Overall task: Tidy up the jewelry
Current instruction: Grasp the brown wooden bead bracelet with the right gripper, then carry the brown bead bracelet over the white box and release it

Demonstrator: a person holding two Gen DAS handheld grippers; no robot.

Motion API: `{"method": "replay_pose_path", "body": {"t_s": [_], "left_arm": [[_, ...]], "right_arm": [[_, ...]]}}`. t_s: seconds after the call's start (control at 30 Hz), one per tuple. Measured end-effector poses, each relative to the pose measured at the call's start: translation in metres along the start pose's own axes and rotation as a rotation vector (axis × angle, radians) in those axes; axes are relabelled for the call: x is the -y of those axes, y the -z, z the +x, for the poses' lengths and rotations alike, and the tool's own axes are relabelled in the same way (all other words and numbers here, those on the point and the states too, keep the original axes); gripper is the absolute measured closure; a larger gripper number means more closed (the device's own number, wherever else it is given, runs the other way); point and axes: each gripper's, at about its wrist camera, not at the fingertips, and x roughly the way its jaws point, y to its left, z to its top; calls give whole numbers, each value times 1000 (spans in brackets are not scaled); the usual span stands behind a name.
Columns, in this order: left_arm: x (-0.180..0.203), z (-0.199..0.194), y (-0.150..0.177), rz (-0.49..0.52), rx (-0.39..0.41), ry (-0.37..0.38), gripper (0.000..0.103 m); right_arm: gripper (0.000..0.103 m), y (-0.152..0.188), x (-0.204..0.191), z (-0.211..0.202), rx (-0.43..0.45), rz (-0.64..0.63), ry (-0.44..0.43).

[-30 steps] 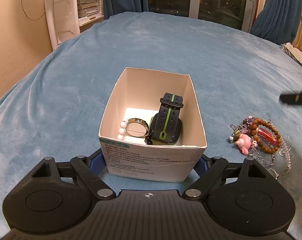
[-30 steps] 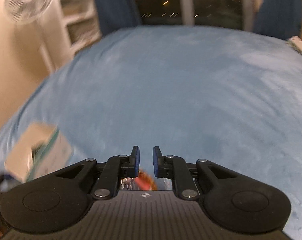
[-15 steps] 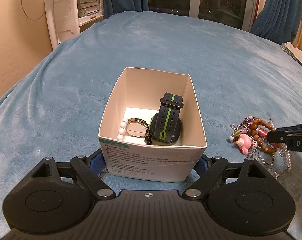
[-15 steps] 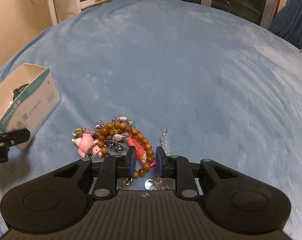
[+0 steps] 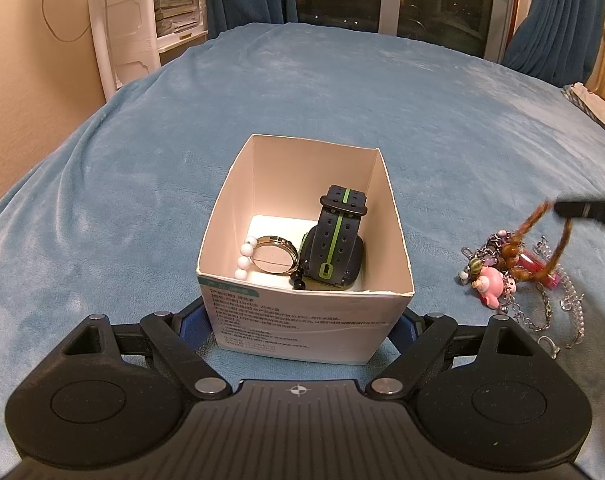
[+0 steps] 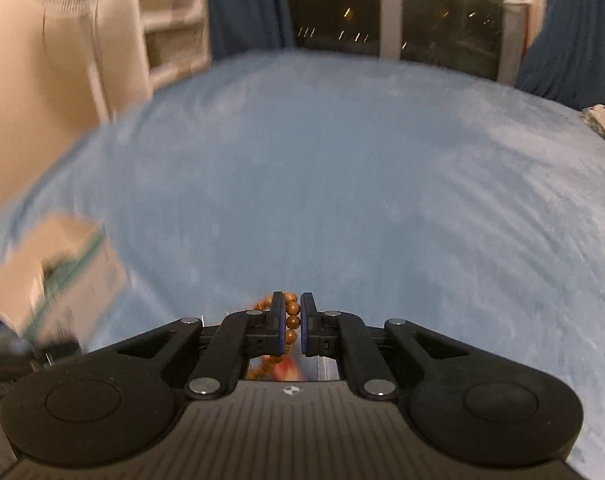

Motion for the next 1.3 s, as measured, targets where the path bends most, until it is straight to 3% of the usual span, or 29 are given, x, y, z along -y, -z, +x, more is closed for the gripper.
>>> {"method": "replay_pose_path", "body": {"t_s": [0.2, 0.37, 0.7, 1.3], "left_arm": [[1, 0, 0, 2, 0, -2, 43], [1, 0, 0, 3, 0, -6, 43], [3, 0, 0, 4, -1, -7, 43], [3, 0, 0, 4, -1, -7, 43]], "right_arm": [[0, -12, 7, -23, 158, 55, 8], [0, -16, 11, -32, 209, 82, 14], [0, -23, 5, -40, 270, 123, 25], [0, -34, -24, -55, 326, 124, -57]]}}
